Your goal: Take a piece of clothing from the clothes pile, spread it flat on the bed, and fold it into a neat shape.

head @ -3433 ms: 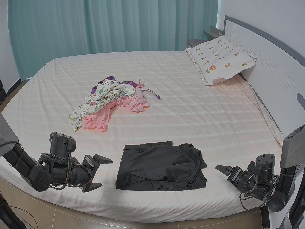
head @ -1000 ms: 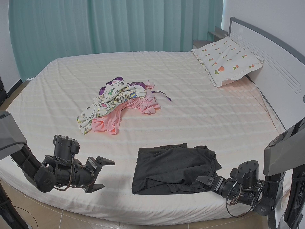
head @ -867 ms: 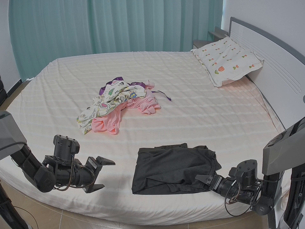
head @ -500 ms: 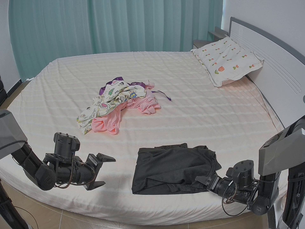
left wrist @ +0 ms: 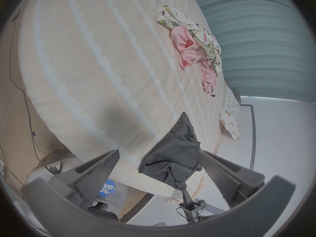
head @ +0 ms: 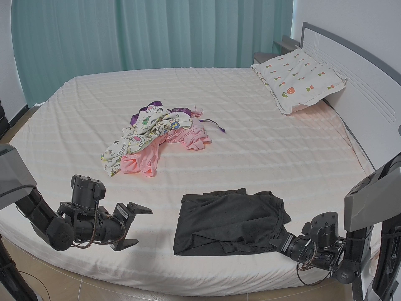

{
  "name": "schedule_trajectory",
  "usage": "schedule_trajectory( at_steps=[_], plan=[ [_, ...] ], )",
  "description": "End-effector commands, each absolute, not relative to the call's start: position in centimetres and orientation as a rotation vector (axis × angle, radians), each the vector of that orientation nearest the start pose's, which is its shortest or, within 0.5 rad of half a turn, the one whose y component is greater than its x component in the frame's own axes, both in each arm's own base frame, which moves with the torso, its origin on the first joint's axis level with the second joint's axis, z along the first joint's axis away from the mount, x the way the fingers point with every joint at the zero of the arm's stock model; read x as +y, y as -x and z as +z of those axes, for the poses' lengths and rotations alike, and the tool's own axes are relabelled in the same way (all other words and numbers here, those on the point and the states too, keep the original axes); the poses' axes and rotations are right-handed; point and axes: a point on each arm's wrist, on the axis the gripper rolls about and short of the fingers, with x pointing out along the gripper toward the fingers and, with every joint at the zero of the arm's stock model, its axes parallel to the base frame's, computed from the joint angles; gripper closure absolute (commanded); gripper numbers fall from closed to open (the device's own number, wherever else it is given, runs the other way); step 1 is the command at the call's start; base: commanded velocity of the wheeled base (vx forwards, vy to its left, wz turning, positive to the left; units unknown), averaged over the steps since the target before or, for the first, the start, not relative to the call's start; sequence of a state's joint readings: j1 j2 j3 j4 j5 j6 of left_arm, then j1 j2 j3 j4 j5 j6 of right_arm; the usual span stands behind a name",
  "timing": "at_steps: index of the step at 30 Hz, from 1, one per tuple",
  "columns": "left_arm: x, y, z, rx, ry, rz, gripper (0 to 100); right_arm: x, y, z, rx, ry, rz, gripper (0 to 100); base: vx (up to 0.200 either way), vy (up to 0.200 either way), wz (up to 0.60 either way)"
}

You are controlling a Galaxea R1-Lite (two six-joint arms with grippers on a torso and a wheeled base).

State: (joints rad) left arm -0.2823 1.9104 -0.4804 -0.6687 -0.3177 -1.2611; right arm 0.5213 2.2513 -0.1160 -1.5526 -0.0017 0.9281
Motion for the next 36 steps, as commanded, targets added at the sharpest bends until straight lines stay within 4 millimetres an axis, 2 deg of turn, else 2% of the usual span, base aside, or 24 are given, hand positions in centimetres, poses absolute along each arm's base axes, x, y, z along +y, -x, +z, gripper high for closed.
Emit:
schedule_trajectory(
  at_steps=[1,11,15,21,36],
  plan=[
    [-8.3,-25.9,5.0,1.026,1.17,-0.004,0,11.7,-20.9,-0.5,0.735,-0.74,0.199,100,0.0,0.0,0.0],
    [-8.3,-25.9,5.0,1.026,1.17,-0.004,0,9.9,-19.4,0.9,0.723,-0.705,0.188,100,0.0,0.0,0.0],
    [-8.2,-25.9,4.9,1.027,1.17,0.0,0,9.1,-19.7,1.6,0.684,-0.717,0.171,100,0.0,0.0,0.0],
    [-8.2,-26.0,4.9,1.026,1.17,0.001,0,8.2,-20.0,1.2,0.686,-0.689,0.136,100,0.0,0.0,0.0],
    [-8.2,-26.0,4.8,1.029,1.169,0.002,0,7.9,-19.6,-0.2,0.775,-0.576,0.097,100,0.0,0.0,0.0]
  ],
)
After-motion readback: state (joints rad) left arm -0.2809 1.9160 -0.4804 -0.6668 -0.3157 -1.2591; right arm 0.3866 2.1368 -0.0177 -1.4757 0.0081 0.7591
